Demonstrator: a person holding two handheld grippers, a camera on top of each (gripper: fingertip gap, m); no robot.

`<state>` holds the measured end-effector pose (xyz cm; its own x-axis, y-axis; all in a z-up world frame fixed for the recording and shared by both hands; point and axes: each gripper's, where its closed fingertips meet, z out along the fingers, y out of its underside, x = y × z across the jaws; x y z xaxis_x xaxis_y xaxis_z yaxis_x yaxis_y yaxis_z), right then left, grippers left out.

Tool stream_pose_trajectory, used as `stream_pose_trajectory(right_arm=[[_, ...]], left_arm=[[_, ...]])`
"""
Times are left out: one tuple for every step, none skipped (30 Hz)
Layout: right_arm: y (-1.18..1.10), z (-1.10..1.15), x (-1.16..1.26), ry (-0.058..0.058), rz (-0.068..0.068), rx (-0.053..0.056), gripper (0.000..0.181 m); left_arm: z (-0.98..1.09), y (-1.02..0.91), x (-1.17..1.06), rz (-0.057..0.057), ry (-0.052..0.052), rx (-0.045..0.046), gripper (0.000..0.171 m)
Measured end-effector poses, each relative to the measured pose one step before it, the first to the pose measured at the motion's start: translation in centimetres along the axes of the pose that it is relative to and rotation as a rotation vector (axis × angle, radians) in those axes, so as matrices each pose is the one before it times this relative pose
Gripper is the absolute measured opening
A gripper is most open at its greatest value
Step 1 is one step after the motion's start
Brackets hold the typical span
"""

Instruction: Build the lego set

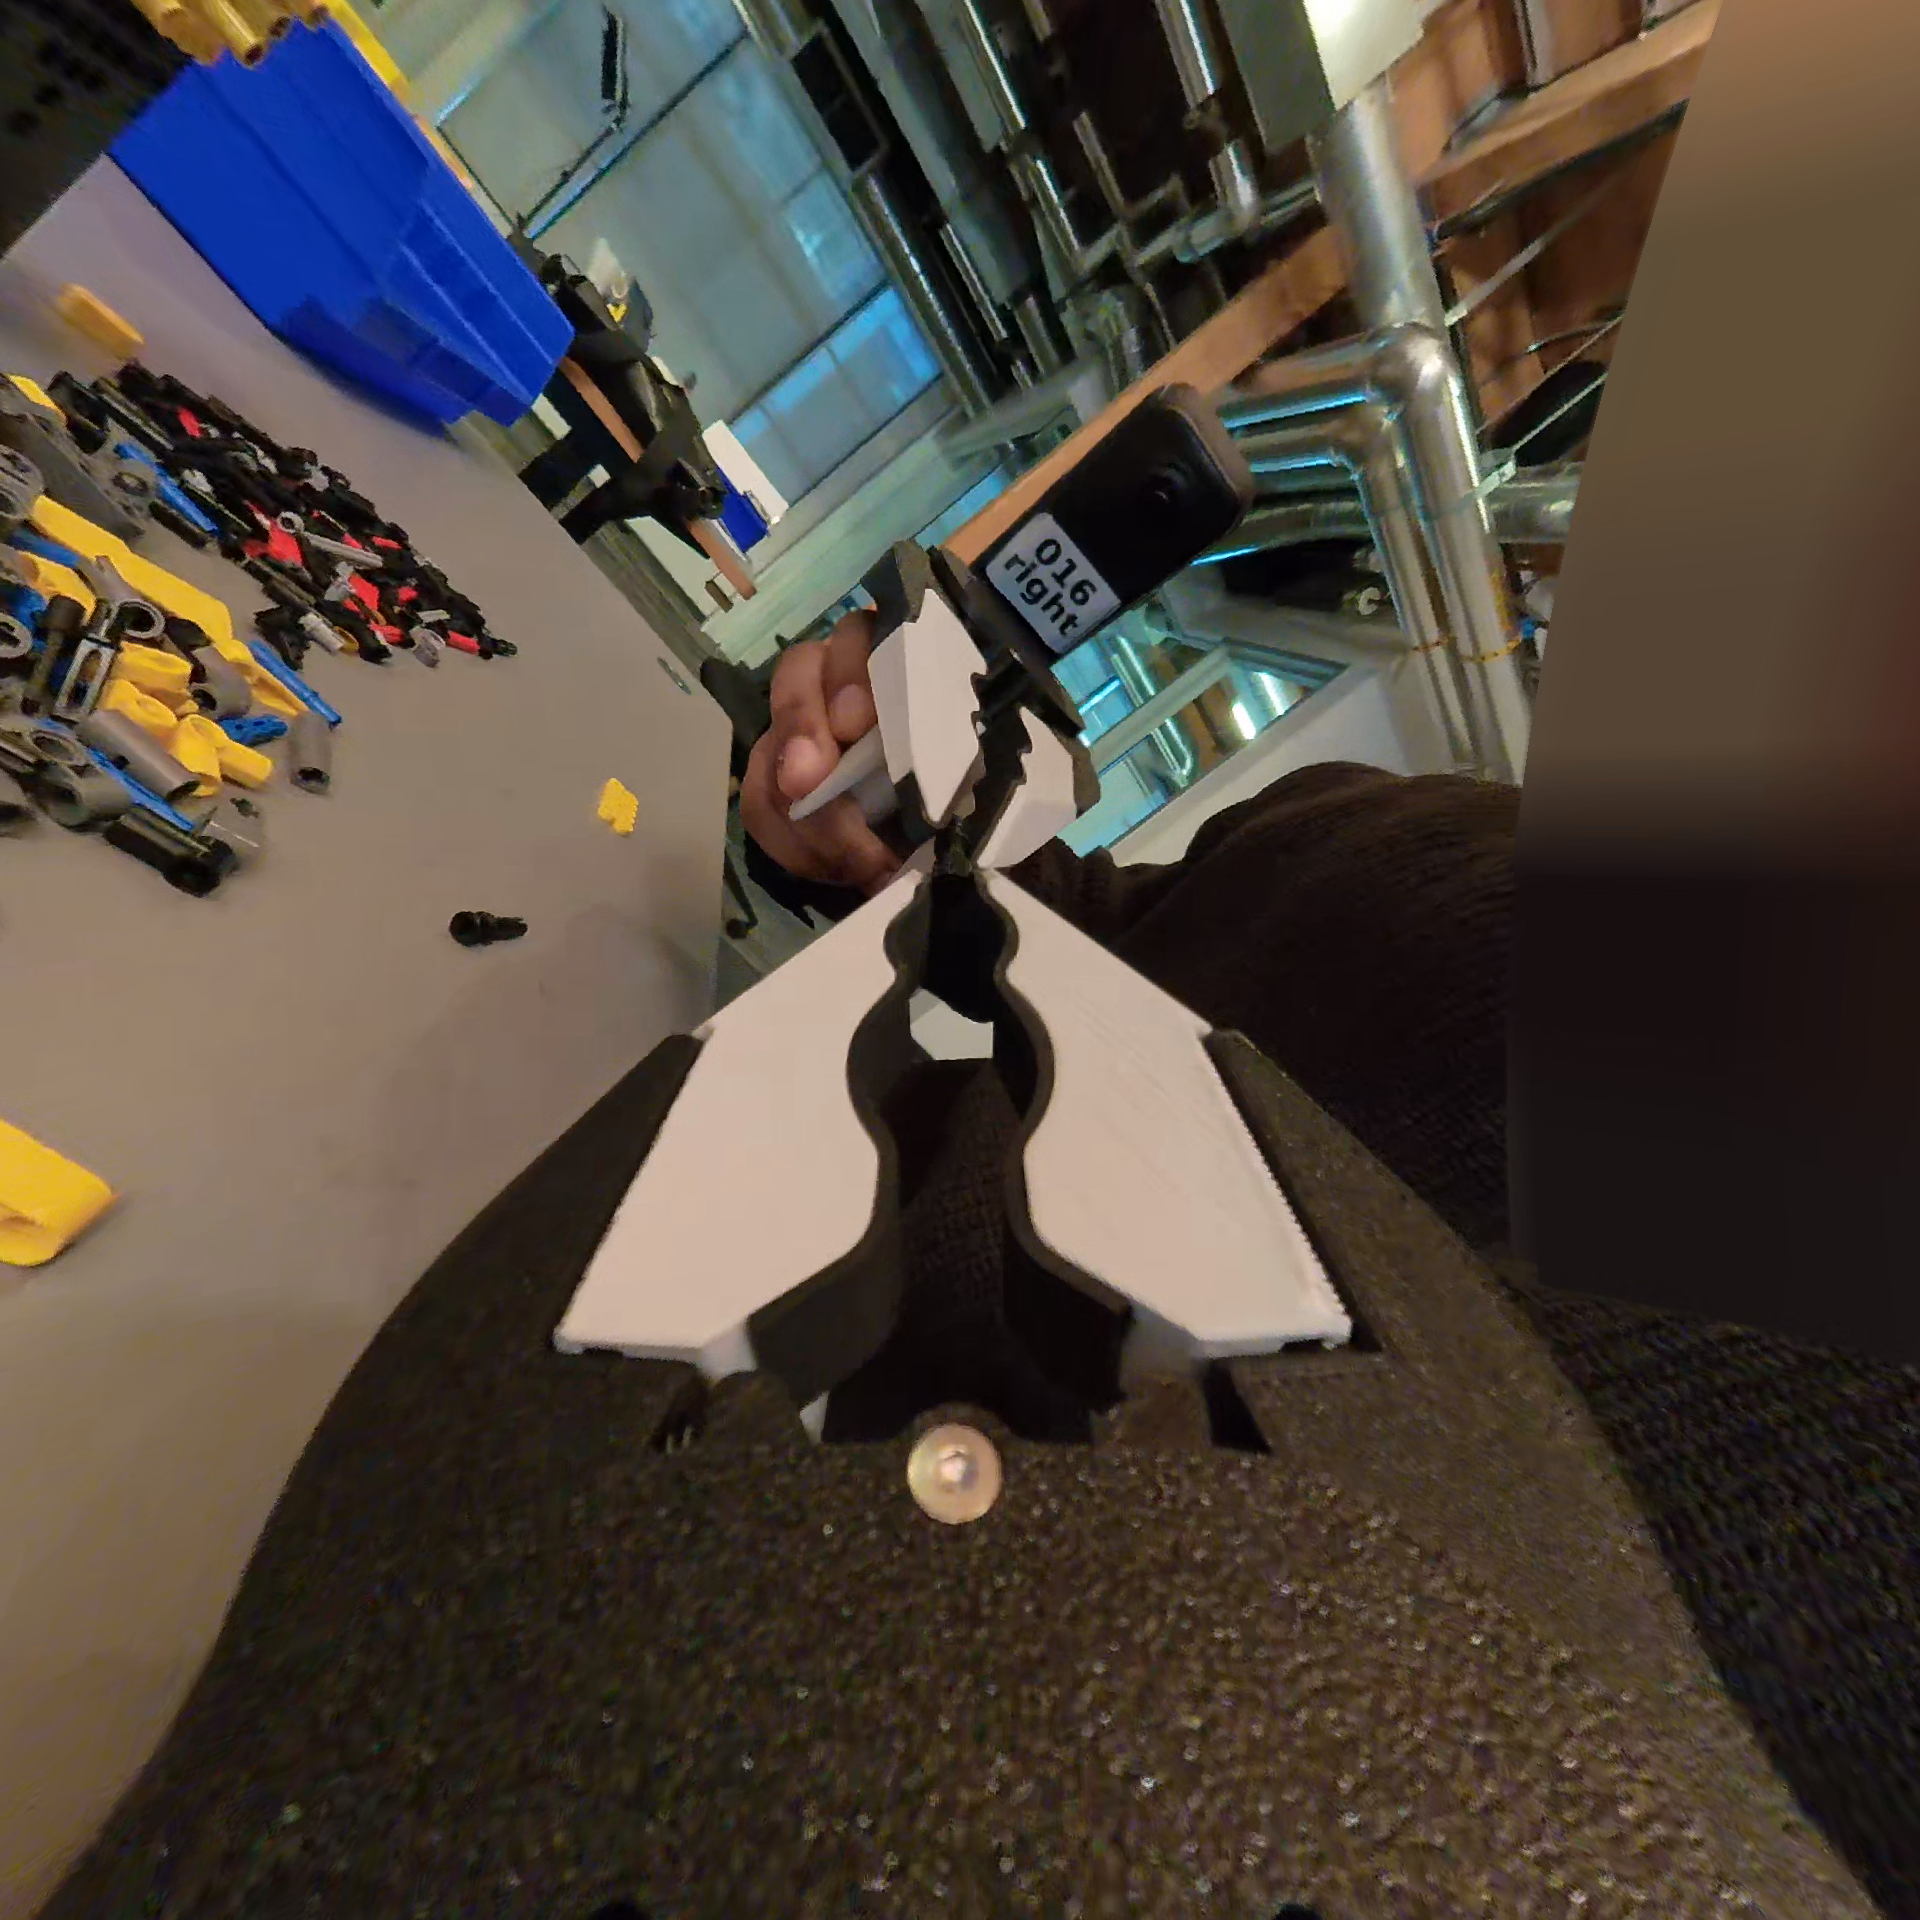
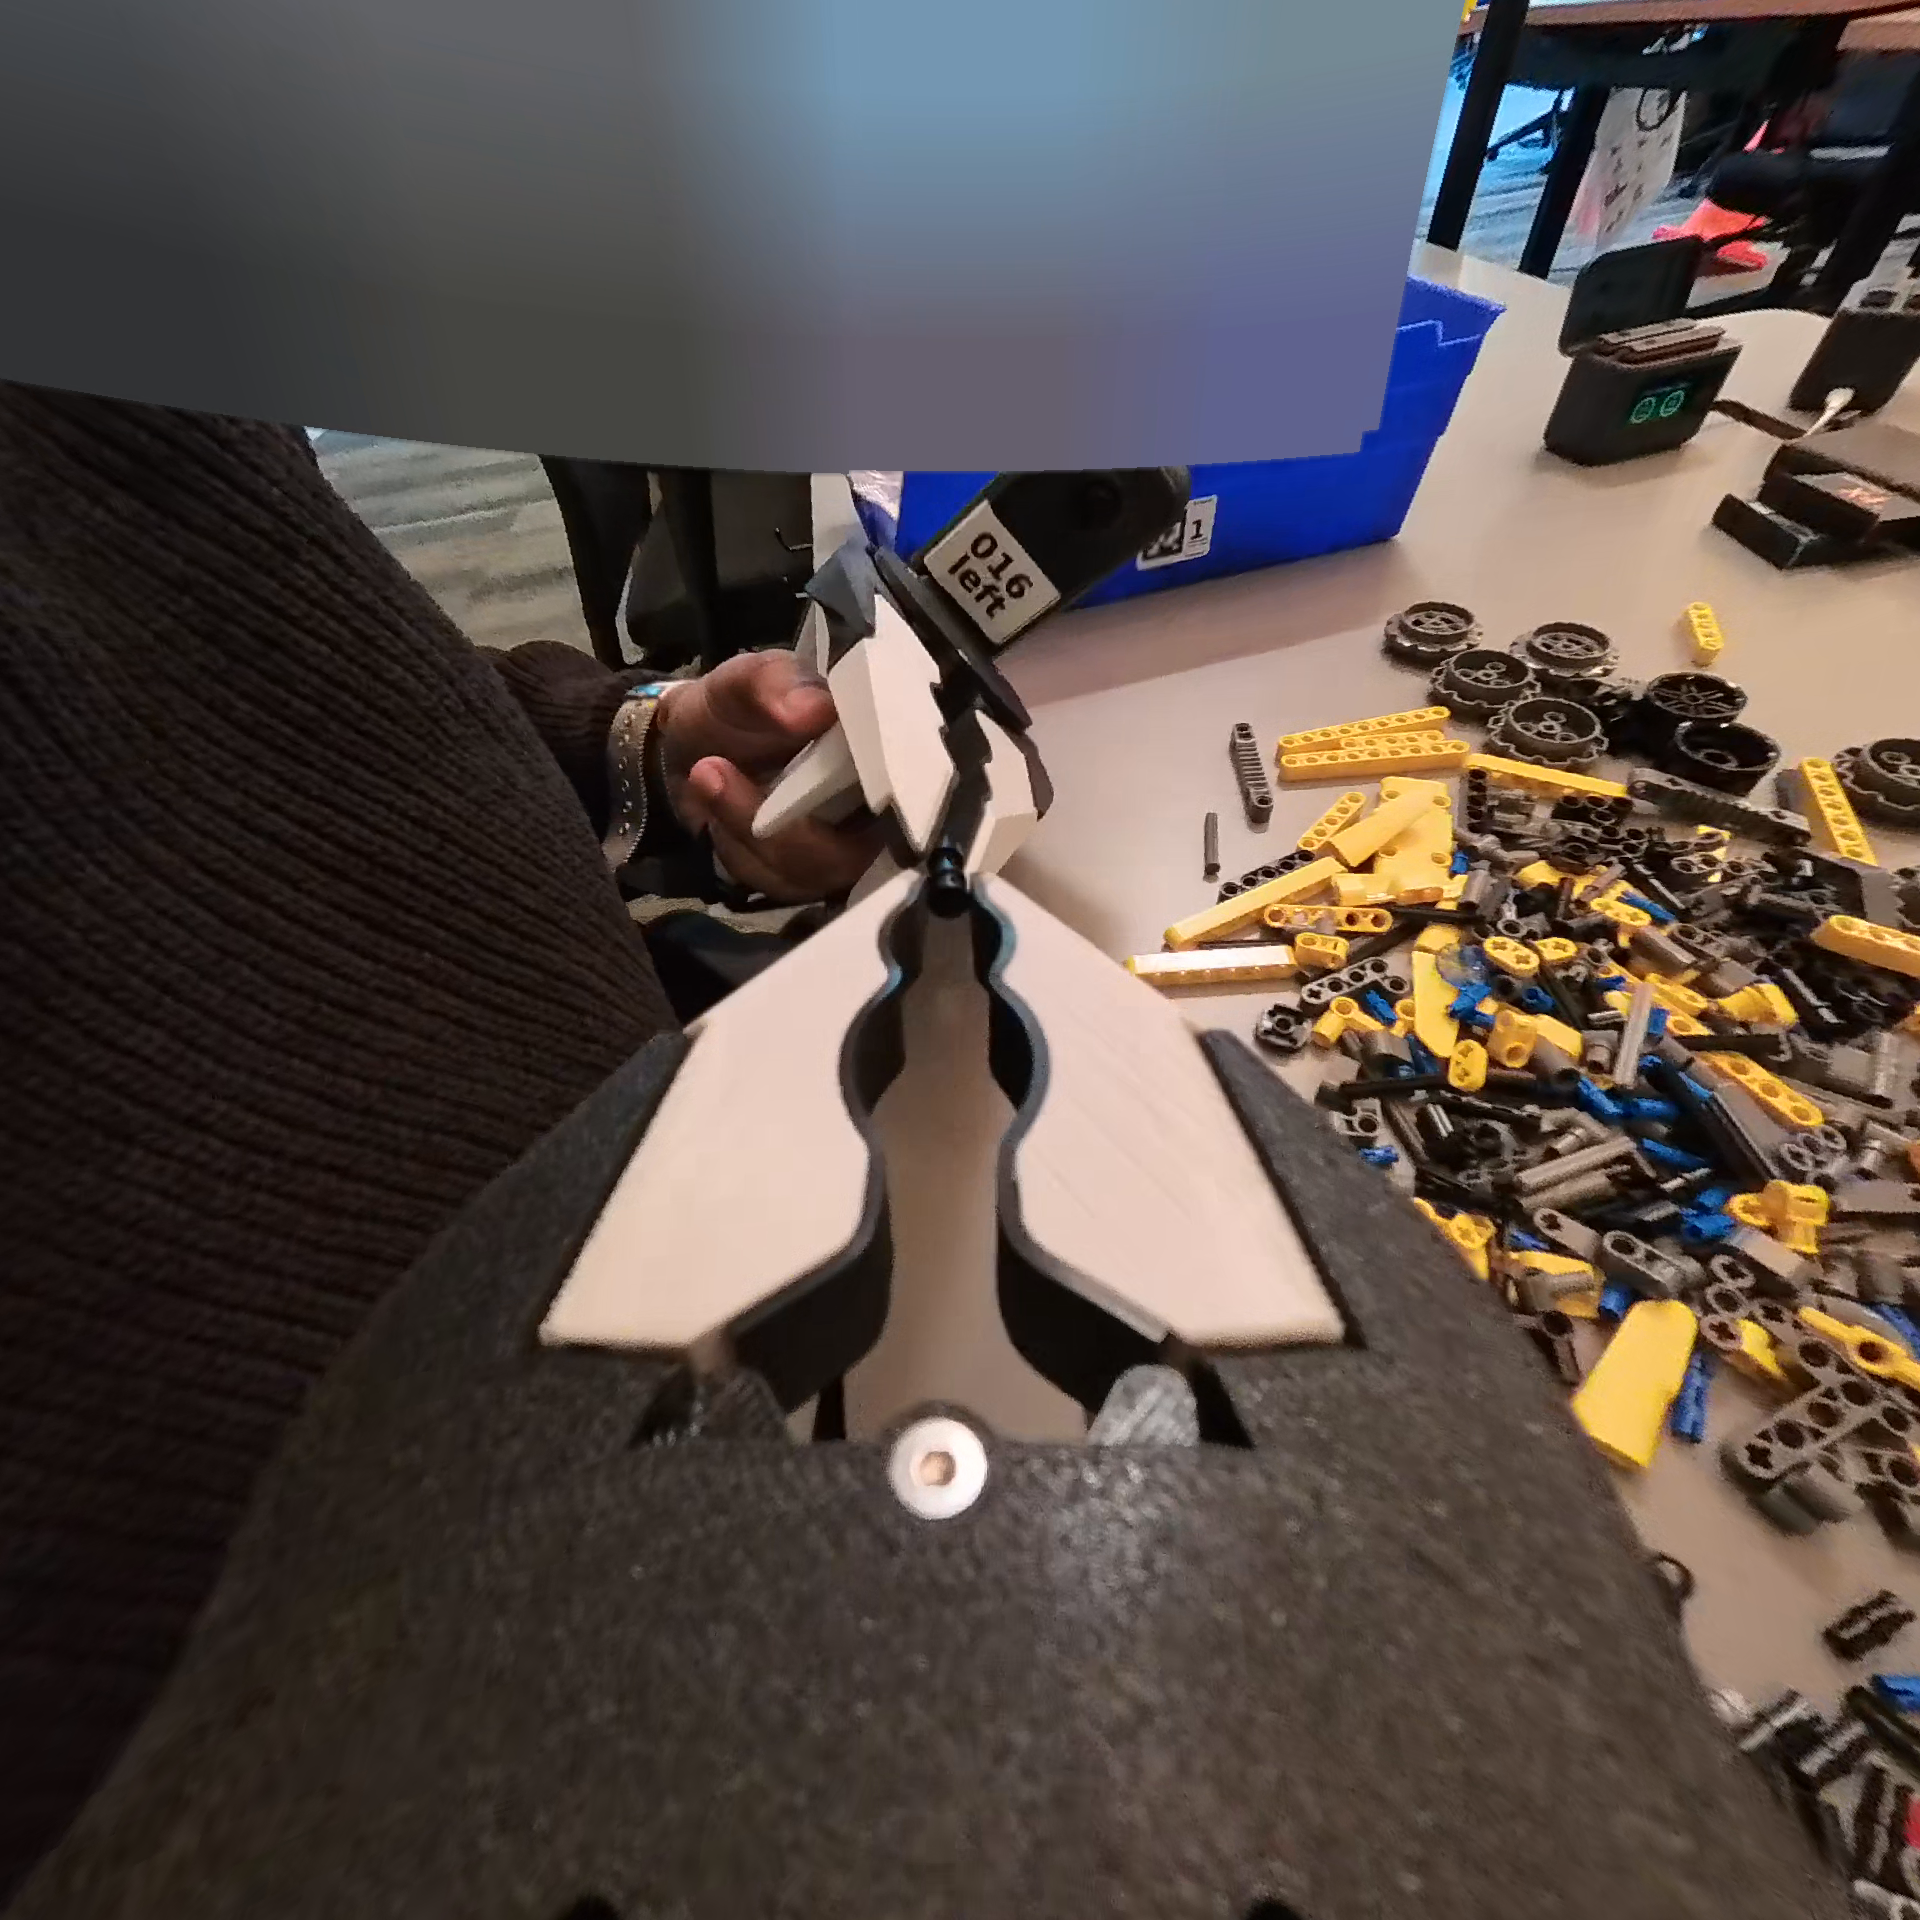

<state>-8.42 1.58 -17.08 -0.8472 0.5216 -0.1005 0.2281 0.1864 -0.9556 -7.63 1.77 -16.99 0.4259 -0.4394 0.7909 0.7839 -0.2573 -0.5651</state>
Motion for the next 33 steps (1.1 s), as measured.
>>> stream_pose_trajectory(right_arm=[[-0.005,-0.101,0.216,0.0196,-0.0062,0.0027,0.01],[0.014,-0.088,0.267,0.0232,-0.0072,0.0007,0.018],[0.031,-0.084,0.038,0.0081,-0.0108,-0.0023,0.022],[0.029,-0.055,-0.077,0.0006,-0.0117,-0.002,0.022],[0.001,-0.026,-0.079,0.0007,-0.0096,-0.0005,0.021],[-0.029,-0.006,-0.082,-0.0004,-0.0072,0.0013,0.019],[-0.064,0.02,-0.089,-0.0019,-0.0066,0.0035,0.012],[-0.035,0.043,-0.105,-0.0046,-0.0087,0.0021,0.006],[-0.012,0.052,-0.039,-0.0013,-0.0088,-0.0001,0.006],[-0.024,0.029,-0.005,-0.0025,-0.0062,-0.0004,0.006],[-0.013,0.017,-0.03,-0.0071,-0.0036,-0.002,0.006],[0.01,0.018,0.022,-0.0046,-0.0015,-0.0031,0.006],[0.024,0.019,0.024,-0.0045,-0.0014,-0.0034,0.006],[-0.008,0.003,0.045,-0.0017,-0.0023,-0.0004,0.006],[-0.018,0.0,0.08,0.0017,-0.0029,0.0006,0.009],[0.013,0.002,-0.003,-0.004,-0.0052,-0.0012,0.01],[0.025,0.015,-0.035,-0.0065,-0.0051,-0.0016,0.01],[0.019,0.014,-0.015,-0.0044,-0.0048,-0.001,0.01],[0.003,0.031,-0.044,-0.0047,-0.0066,0.0007,0.01],[0.008,0.016,0.009,-0.0006,-0.009,0.0015,0.009],[0.02,0.014,0.035,0.001,-0.01,0.0022,0.009],[0.001,-0.004,0.026,-0.0003,-0.0062,0.0035,0.009],[-0.012,0.002,-0.006,-0.004,-0.0014,0.0037,0.009],[-0.06,-0.01,-0.006,-0.0042,0.0005,0.0063,0.009],[-0.078,-0.021,-0.012,-0.0048,0.0003,0.008,0.009],[-0.069,-0.01,-0.032,-0.0069,0.0006,0.007,0.009],[-0.08,-0.006,-0.042,-0.0072,0.0007,0.0069,0.009],[-0.066,0.005,-0.026,-0.0064,0.0007,0.0063,0.009],[0.001,0.028,-0.048,-0.0083,0.0004,0.0012,0.009],[0.114,0.045,-0.048,-0.0085,-0.0009,-0.0051,0.006],[0.064,0.028,-0.05,-0.0088,-0.0009,-0.0032,0.006],[0.014,-0.017,-0.032,-0.0078,-0.0001,-0.0023,0.006],[0.008,-0.022,-0.039,-0.0094,0.0004,-0.0034,0.006]], left_arm=[[0.026,0.013,-0.028,0.0048,-0.0038,0.0004,0.006],[-0.01,-0.027,-0.006,-0.0005,0.0002,0.00138,0.006],[-0.039,-0.031,0.012,-0.0045,0.0041,0.00185,0.006],[-0.061,-0.097,-0.006,-0.0059,0.0035,0.00565,0.006],[-0.067,-0.073,0.045,-0.0073,0.0073,0.00403,0.006],[-0.047,-0.04,0.072,-0.0068,0.0087,0.00139,0.006],[-0.032,-0.023,0.03,-0.0054,0.0054,0.00074,0.006],[-0.012,0.033,0.063,-0.0034,0.0066,-0.00252,0.006],[-0.03,0.025,0.045,-0.0027,0.0041,-0.00179,0.006],[-0.038,-0.022,0.02,-0.0036,0.0024,0.00119,0.006],[-0.023,0.037,0.034,-0.0053,0.0044,-0.00302,0.006],[-0.028,-0.002,-0.034,-0.0048,0.0001,-0.00119,0.005],[-0.028,0.0,-0.031,-0.0035,-0.0008,-0.00137,0.006],[-0.027,0.004,0.004,-0.0015,0.0009,-0.00053,0.006],[-0.009,0.017,0.024,-0.0004,0.0021,-0.00083,0.005],[0.007,0.045,0.002,-0.001,0.0004,-0.00321,0.006],[-0.001,0.04,-0.018,-0.0017,0.0,-0.00387,0.006],[-0.014,0.021,-0.02,-0.002,-0.0001,-0.00228,0.006],[-0.012,0.013,-0.011,-0.0029,0.0007,-0.00255,0.006],[-0.02,0.014,-0.074,-0.0033,-0.0032,-0.00164,0.005],[-0.009,-0.008,-0.033,-0.0025,-0.001,-0.00085,0.005],[-0.013,-0.014,-0.026,-0.0026,0.0003,0.00052,0.006],[-0.008,0.003,-0.004,-0.0037,0.0019,-0.00113,0.005],[-0.005,-0.003,-0.007,-0.004,0.0016,-0.00067,0.006],[-0.007,0.0,-0.036,-0.0042,0.0,-0.00058,0.005],[0.006,0.002,-0.04,-0.0044,0.0002,-0.00112,0.005],[0.009,0.027,-0.03,-0.0051,0.0006,-0.00262,0.005],[0.013,0.032,-0.066,-0.0063,-0.001,-0.00248,0.005],[0.018,0.004,-0.082,-0.0056,-0.0021,-0.00148,0.005],[0.008,0.025,-0.011,-0.0022,0.0002,-0.00175,0.006],[-0.006,0.003,-0.023,-0.0024,0.0,-0.00081,0.006],[0.015,0.022,-0.01,-0.0026,0.001,-0.00147,0.006],[0.032,0.039,0.018,-0.0006,0.0015,-0.00311,0.006]])
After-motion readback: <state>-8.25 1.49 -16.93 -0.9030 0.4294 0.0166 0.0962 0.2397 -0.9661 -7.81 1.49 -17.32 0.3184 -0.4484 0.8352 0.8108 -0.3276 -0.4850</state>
